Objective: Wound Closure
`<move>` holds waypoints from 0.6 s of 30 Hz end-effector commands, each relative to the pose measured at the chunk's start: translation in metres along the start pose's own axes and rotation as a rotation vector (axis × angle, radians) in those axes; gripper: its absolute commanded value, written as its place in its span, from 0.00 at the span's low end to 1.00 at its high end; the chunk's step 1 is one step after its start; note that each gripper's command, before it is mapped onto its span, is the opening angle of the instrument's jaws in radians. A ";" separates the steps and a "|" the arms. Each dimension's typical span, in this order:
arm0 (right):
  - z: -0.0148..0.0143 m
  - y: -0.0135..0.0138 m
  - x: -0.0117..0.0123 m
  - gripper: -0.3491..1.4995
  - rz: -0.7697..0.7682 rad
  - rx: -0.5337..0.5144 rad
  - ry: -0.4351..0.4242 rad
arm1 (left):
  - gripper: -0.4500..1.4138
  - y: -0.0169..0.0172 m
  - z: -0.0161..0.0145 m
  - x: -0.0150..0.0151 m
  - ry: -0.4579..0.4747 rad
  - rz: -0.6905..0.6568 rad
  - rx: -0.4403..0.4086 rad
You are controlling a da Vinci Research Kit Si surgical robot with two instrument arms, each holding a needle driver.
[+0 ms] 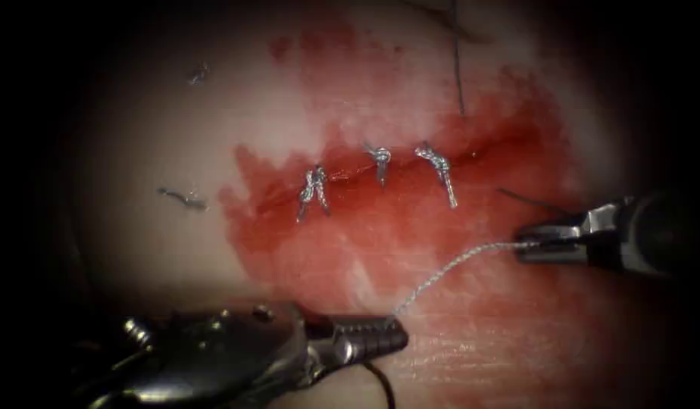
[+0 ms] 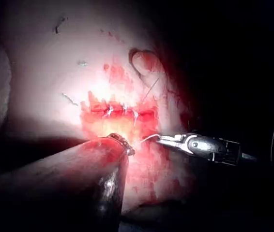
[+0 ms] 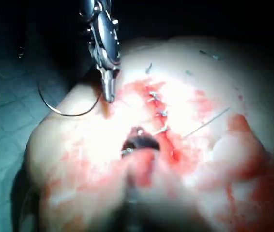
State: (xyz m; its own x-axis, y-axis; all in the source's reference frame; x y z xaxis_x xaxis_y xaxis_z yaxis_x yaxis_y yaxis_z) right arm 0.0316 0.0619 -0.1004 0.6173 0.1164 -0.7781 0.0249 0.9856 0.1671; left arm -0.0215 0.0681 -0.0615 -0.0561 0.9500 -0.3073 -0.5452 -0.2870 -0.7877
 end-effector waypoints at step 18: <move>-0.0027 0.0066 -0.0017 0.00 0.308 -0.081 0.281 | 0.05 -0.0018 -0.0003 0.0055 -0.005 0.430 0.164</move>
State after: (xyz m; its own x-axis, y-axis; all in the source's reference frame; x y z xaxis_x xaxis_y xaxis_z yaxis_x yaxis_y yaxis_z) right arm 0.0280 0.0684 -0.0997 0.3556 0.4165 -0.8367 -0.1989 0.9084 0.3677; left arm -0.0201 0.0735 -0.0622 -0.3136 0.7479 -0.5850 -0.5959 -0.6347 -0.4920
